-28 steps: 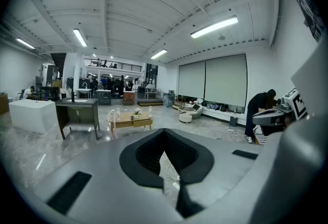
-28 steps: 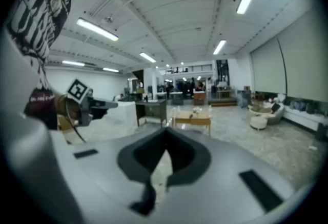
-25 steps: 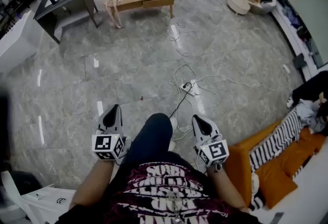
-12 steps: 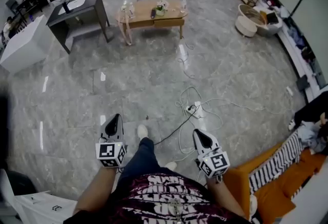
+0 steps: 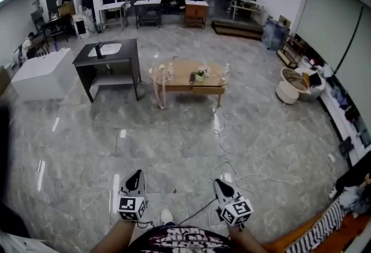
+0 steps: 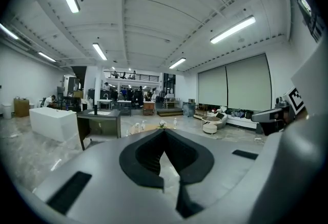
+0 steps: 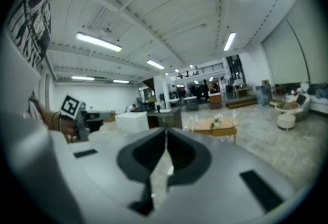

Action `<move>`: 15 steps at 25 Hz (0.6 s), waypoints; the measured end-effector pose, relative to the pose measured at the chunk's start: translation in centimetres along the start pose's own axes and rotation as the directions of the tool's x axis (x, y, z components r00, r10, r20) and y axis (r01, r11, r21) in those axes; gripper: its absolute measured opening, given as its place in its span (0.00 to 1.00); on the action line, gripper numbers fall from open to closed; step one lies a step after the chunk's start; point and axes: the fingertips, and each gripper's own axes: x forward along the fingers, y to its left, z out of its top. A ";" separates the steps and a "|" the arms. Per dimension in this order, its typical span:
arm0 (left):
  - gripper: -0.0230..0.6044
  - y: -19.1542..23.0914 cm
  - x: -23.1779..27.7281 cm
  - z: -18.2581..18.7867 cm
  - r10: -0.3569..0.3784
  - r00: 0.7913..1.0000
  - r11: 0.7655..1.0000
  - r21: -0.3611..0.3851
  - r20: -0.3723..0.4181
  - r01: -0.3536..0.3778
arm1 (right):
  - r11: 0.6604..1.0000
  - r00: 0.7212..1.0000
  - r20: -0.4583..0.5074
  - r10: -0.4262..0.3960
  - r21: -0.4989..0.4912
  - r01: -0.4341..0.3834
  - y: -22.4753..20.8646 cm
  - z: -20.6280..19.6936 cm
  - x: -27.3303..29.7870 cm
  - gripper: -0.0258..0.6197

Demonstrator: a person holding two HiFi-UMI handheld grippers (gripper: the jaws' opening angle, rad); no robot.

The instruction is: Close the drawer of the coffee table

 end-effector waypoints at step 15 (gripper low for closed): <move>0.07 4.8 10.0 2.6 -0.155 0.987 0.988 -0.013 0.045 0.156 | 0.993 0.996 0.011 -0.094 -0.077 0.094 0.7 4.6 8.3 0.09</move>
